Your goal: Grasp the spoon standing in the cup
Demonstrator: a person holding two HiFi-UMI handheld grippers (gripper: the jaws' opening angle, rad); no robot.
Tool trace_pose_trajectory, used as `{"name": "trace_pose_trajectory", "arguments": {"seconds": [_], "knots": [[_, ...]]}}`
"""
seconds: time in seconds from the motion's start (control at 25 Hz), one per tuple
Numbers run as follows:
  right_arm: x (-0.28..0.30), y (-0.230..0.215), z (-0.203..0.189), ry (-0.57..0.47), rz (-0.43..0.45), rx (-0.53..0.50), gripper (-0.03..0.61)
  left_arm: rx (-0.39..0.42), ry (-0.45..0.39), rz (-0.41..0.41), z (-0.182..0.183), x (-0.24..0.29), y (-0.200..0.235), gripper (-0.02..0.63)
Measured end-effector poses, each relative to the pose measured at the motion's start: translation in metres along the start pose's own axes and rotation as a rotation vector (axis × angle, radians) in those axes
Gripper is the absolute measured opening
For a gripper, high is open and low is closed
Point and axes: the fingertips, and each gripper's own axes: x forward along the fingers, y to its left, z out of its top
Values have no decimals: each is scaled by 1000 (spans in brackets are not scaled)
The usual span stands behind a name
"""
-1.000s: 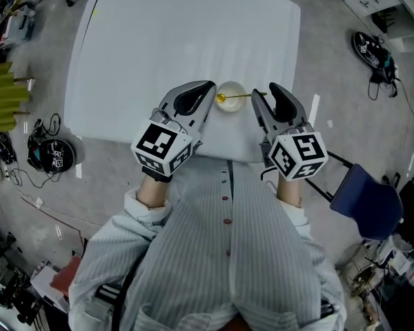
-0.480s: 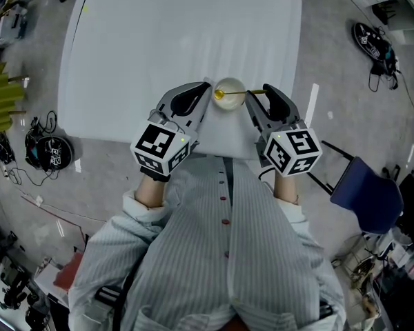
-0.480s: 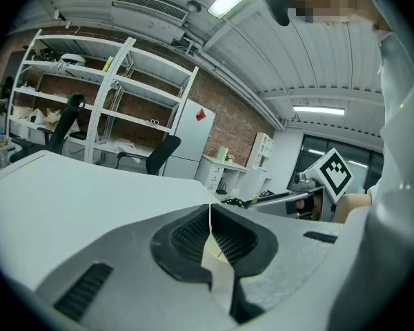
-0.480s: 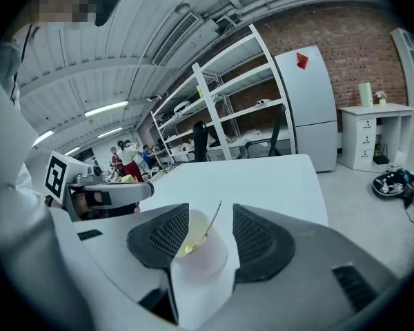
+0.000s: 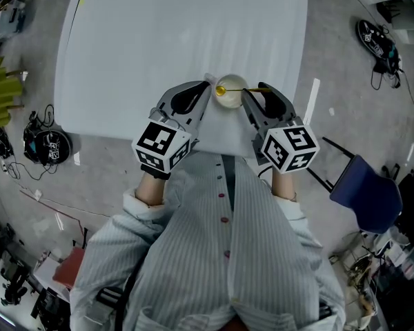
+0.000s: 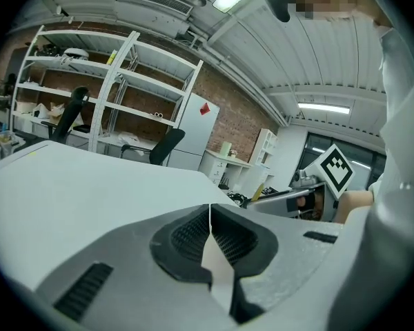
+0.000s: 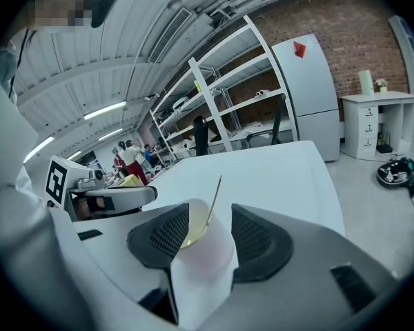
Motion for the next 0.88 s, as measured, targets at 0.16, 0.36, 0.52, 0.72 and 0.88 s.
{"name": "trace_pose_trajectory", "arguments": {"seconds": [0.16, 0.36, 0.52, 0.72, 0.88], "knots": [[4, 2, -4, 5, 3, -3, 173, -10, 11, 6, -9, -3, 3, 14], [7, 6, -9, 14, 7, -10, 173, -20, 21, 7, -18, -3, 4, 14], [8, 6, -10, 15, 10, -17, 173, -26, 29, 5, -23, -1, 3, 14], [6, 6, -8, 6, 10, -37, 164, -24, 34, 2, -26, 1, 1, 14], [6, 7, -7, 0, 3, -52, 135, -20, 37, -1, -27, 0, 1, 14]]}}
